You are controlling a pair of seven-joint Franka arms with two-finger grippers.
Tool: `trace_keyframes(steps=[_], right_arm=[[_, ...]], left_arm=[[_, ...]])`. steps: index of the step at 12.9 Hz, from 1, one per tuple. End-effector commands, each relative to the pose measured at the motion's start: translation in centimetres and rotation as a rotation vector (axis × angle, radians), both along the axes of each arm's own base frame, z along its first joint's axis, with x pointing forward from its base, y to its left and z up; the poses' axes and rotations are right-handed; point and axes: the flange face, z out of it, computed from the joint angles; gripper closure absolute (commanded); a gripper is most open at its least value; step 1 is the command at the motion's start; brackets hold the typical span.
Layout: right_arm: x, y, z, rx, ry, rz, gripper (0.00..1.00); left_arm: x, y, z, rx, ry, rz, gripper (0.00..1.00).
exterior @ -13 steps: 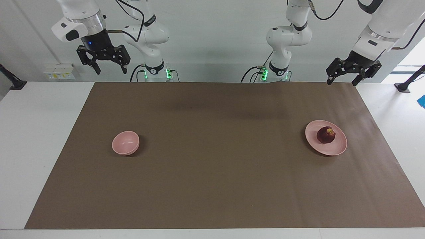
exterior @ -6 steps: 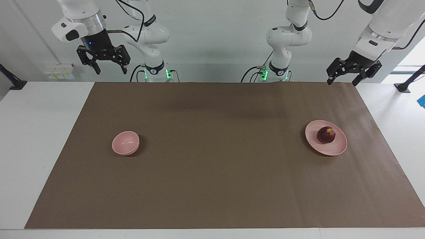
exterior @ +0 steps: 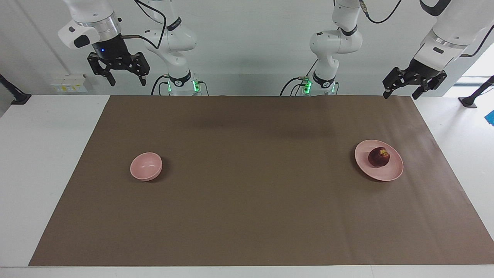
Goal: Move apple from plate to bowl
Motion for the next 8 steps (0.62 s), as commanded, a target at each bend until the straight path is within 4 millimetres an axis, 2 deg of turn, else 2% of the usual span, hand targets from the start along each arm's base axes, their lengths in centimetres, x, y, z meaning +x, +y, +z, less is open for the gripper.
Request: trace_keyframes(steps=[1, 3, 8], right_arm=[[-0.3, -0.4, 0.3, 0.0, -0.022, -0.017, 0.0], [-0.3, -0.8, 0.1, 0.014, -0.016, -0.031, 0.0], [-0.1, -1.0, -0.3, 0.011, -0.016, -0.035, 0.0]], left_arm=[[-0.6, 0.1, 0.5, -0.01, 0.01, 0.003, 0.0], [-1.7, -0.1, 1.2, -0.01, 0.028, -0.008, 0.0], [-1.9, 0.1, 0.8, -0.01, 0.029, -0.012, 0.0]])
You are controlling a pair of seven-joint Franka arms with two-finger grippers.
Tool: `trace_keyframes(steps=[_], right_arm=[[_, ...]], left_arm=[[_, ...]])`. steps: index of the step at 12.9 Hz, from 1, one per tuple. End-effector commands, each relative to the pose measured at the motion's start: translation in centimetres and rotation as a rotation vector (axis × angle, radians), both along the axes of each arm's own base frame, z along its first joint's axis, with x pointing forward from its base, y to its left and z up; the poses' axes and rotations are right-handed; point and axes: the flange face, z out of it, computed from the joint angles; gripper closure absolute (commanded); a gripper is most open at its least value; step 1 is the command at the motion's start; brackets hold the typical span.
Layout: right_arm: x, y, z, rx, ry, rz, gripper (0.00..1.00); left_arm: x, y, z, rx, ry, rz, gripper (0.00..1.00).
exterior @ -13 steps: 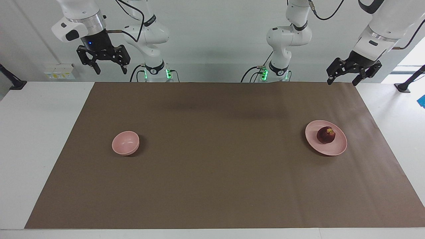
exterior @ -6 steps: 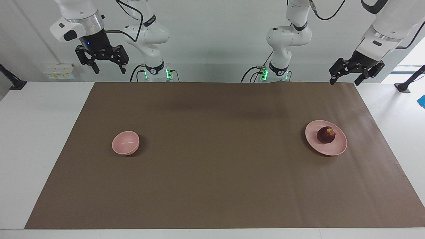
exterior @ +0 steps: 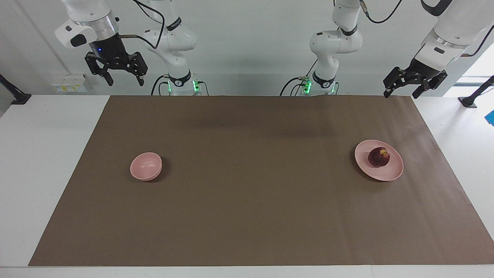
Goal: Move apple from plate to bowl
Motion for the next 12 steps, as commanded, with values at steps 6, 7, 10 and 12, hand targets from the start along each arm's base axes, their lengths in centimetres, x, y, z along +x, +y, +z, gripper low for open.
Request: trace_keyframes(steps=[6, 7, 10, 12], right_arm=[[-0.2, -1.2, -0.3, 0.012, -0.008, -0.035, 0.0], [-0.2, -1.1, -0.3, 0.012, -0.009, -0.035, 0.0], [-0.3, -1.0, -0.1, 0.012, -0.011, -0.032, 0.0], [-0.3, -0.9, -0.3, 0.012, -0.002, -0.03, 0.0]], left_arm=[[0.2, 1.9, -3.9, -0.012, 0.017, 0.016, 0.0], [0.4, 2.1, -5.1, -0.013, 0.021, 0.004, 0.0], [0.7, 4.5, -8.7, -0.017, 0.022, 0.002, 0.0], [1.1, 5.5, -11.3, -0.019, -0.001, -0.037, 0.0]])
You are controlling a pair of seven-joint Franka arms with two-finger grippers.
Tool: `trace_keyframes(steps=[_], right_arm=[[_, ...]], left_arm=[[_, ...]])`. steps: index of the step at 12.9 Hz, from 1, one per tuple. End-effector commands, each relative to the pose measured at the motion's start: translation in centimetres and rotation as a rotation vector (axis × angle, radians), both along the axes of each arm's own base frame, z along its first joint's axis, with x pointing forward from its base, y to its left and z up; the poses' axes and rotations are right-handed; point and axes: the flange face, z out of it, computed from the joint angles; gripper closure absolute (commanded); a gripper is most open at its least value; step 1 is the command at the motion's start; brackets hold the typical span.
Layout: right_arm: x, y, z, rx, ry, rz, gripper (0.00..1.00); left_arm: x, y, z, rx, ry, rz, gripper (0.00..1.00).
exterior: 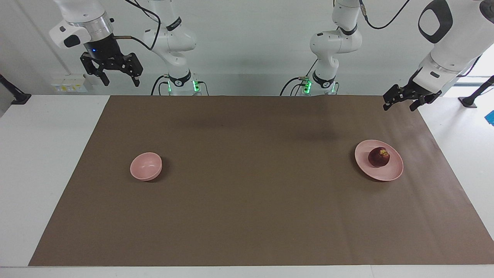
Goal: Move apple from plate to bowl
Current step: 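Lower the left gripper onto the red apple on the plate and close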
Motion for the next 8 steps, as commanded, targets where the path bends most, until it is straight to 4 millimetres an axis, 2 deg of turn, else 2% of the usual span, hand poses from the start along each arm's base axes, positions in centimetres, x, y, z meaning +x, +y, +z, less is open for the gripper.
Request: trace_keyframes(steps=[1, 3, 6, 8], right_arm=[[-0.4, -0.1, 0.0, 0.012, -0.004, -0.014, 0.0], [-0.4, -0.2, -0.1, 0.014, -0.001, -0.015, 0.0], [-0.5, -0.3, -0.1, 0.014, 0.002, -0.017, 0.0], [-0.6, -0.3, -0.1, 0.014, 0.008, -0.015, 0.0]], left_arm=[[-0.4, 0.9, -2.7, -0.012, -0.031, -0.029, 0.0], [-0.5, 0.9, -4.8, -0.012, -0.018, -0.032, 0.0], [-0.6, 2.1, -8.6, -0.012, -0.032, -0.051, 0.0], [-0.8, 2.2, -10.3, -0.012, -0.032, -0.051, 0.0]])
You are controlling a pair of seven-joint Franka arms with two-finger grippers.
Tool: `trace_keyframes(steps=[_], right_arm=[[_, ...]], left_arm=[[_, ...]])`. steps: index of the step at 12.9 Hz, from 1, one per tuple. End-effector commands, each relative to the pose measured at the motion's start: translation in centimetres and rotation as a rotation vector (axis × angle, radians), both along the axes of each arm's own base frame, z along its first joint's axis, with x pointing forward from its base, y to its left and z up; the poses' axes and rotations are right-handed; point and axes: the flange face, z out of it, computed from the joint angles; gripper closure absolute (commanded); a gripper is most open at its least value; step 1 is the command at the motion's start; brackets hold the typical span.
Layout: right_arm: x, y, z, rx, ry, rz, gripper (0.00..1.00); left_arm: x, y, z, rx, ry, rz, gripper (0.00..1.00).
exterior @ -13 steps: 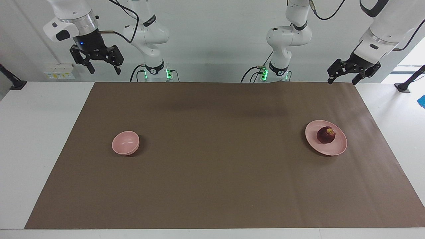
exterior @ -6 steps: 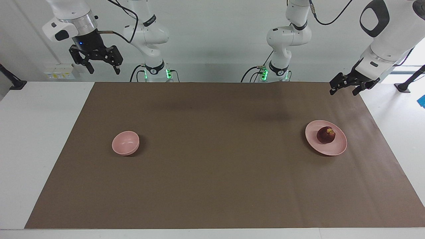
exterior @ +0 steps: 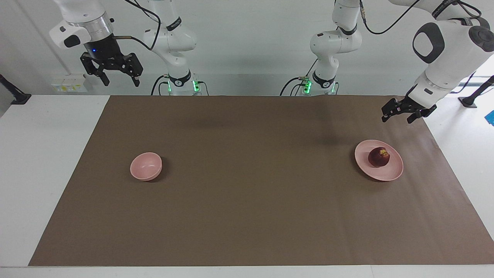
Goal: Move apple from plate to bowl
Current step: 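Lower the left gripper onto the red apple on the plate and close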
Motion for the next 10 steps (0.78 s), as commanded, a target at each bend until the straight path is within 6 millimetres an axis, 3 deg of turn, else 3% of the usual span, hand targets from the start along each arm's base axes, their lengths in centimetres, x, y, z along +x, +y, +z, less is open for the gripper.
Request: trace_keyframes(steps=[1, 6, 10], right_arm=[[-0.6, -0.2, -0.1, 0.014, 0.006, -0.014, 0.0], [-0.2, 0.4, -0.4, 0.032, -0.015, -0.005, 0.0], [0.1, 0.5, -0.6, 0.051, -0.036, -0.004, 0.0]], left_arm=[[-1.1, 0.8, -2.8, -0.012, 0.002, -0.015, 0.0], [-1.8, 1.5, -10.3, -0.011, -0.006, -0.022, 0.0], [-0.4, 1.7, -15.5, -0.002, -0.047, -0.04, 0.0]])
